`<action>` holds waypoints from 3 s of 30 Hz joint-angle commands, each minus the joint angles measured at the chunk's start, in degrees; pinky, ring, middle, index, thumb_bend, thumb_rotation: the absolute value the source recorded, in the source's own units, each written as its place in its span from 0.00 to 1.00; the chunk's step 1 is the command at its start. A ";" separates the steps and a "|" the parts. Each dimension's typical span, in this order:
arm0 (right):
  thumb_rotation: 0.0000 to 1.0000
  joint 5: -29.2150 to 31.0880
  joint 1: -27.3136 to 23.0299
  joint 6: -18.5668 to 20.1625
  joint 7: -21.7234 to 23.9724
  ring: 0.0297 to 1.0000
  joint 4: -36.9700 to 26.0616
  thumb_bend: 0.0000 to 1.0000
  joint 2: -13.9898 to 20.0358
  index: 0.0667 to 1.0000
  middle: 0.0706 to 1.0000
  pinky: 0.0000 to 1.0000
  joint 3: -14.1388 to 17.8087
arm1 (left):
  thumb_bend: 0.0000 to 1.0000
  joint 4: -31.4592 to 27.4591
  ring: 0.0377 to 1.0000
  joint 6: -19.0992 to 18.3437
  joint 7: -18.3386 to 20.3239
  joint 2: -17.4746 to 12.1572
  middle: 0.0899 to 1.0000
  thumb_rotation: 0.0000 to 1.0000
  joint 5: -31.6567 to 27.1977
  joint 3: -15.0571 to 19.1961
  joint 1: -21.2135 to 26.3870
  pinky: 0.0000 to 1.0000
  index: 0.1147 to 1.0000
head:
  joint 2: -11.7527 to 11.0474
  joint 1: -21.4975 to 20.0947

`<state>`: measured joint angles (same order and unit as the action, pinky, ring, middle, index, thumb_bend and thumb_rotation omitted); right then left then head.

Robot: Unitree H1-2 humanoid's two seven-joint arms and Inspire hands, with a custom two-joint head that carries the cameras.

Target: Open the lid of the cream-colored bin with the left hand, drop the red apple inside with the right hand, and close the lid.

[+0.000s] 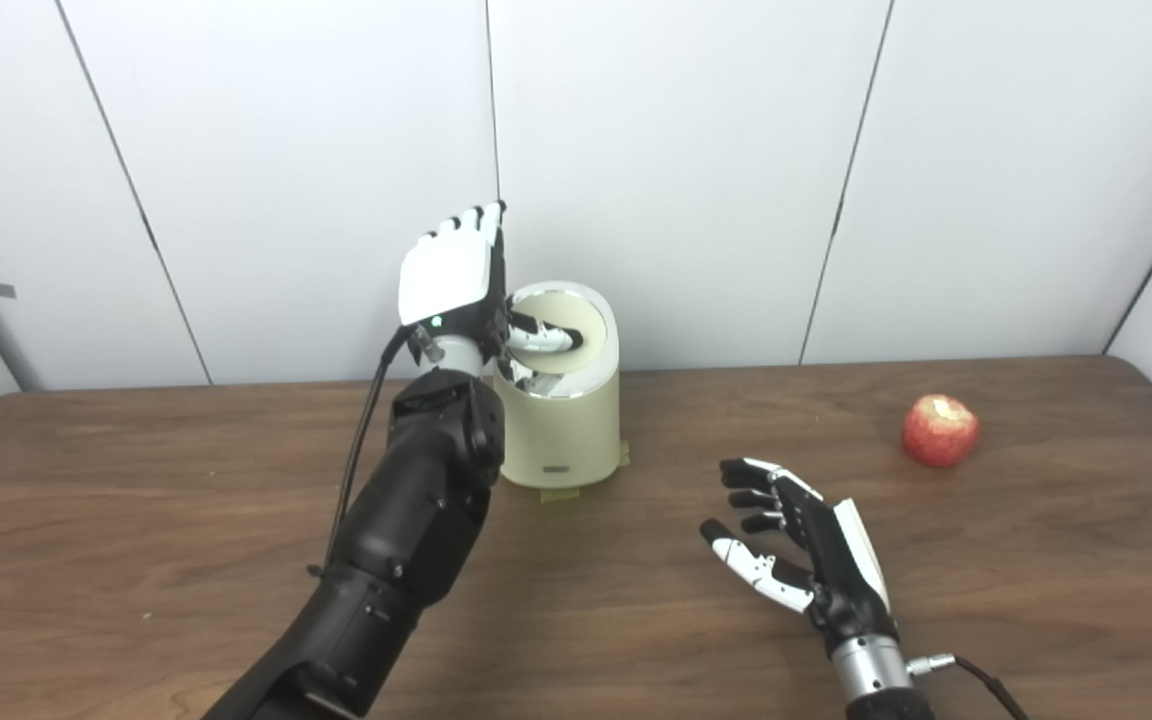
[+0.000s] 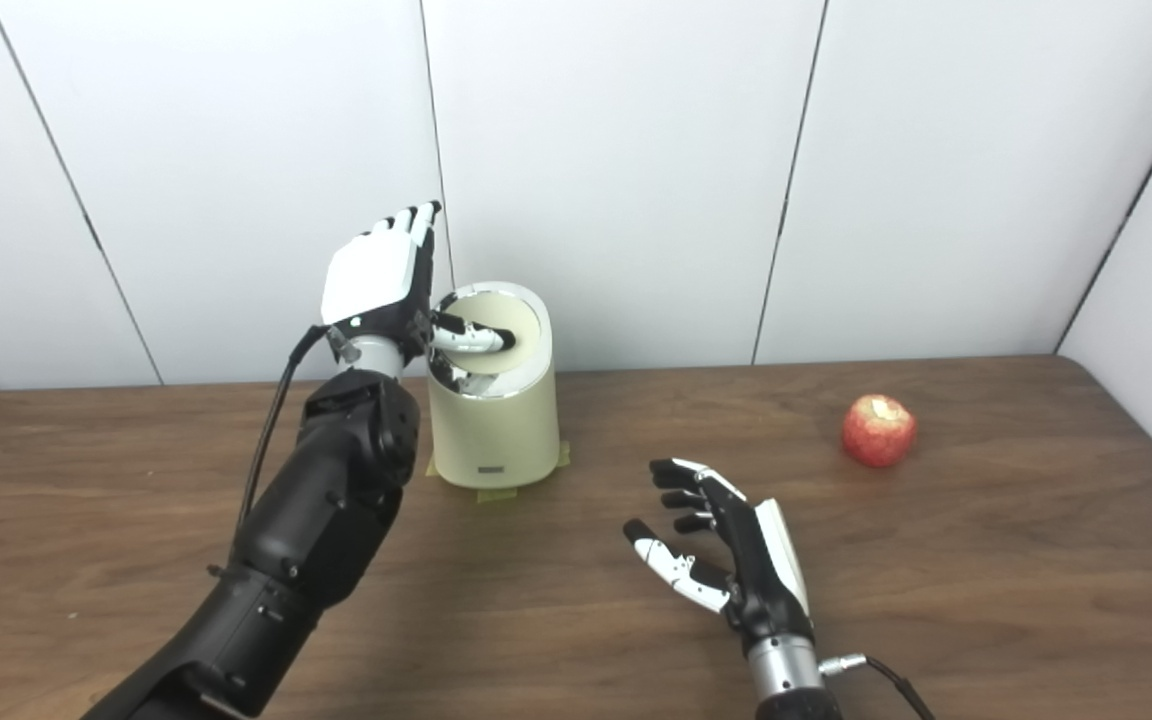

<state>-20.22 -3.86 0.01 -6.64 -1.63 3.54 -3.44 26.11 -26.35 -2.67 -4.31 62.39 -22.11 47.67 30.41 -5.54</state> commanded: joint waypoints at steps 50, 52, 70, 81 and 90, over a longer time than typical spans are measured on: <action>0.27 0.45 -1.80 -0.93 -0.36 0.72 -0.75 0.24 -0.53 0.71 0.73 0.65 -0.18 | 0.59 -2.69 1.00 0.27 -0.11 -0.05 1.00 0.97 -9.46 6.12 -3.58 1.00 1.00 | -0.71 -0.76; 0.28 0.58 -1.76 -0.79 -0.21 0.73 -0.85 0.24 -0.50 0.72 0.74 0.65 -0.18 | 0.61 -5.65 1.00 0.60 -0.42 -0.47 1.00 0.99 -11.12 6.94 -4.44 1.00 1.00 | -0.71 -0.76; 0.30 -1.53 -2.29 -0.12 -2.21 0.72 -1.26 0.25 -0.95 0.71 0.73 0.63 0.09 | 0.59 -30.31 1.00 10.17 -1.77 -6.65 1.00 1.00 -26.39 15.26 -21.29 0.97 0.98 | -1.00 -0.70; 0.45 -20.17 -5.15 6.48 -1.45 0.77 -12.00 0.57 4.91 0.79 0.81 0.66 -1.46 | 0.35 -28.16 0.92 36.16 -1.72 -6.75 0.93 1.00 -50.35 23.55 -33.85 0.86 0.92 | -1.27 -1.26; 0.44 -37.66 -16.40 20.63 21.29 0.96 -20.63 0.98 18.35 0.90 0.95 0.74 -1.69 | 0.40 -31.35 0.87 40.76 2.80 -8.15 0.87 0.94 -57.96 24.34 -41.05 0.84 0.86 | -1.29 -1.14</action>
<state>-55.63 -16.47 19.11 11.80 -19.59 20.57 -5.70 -3.04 12.22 -0.60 -11.12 5.80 1.68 6.08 29.09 -6.59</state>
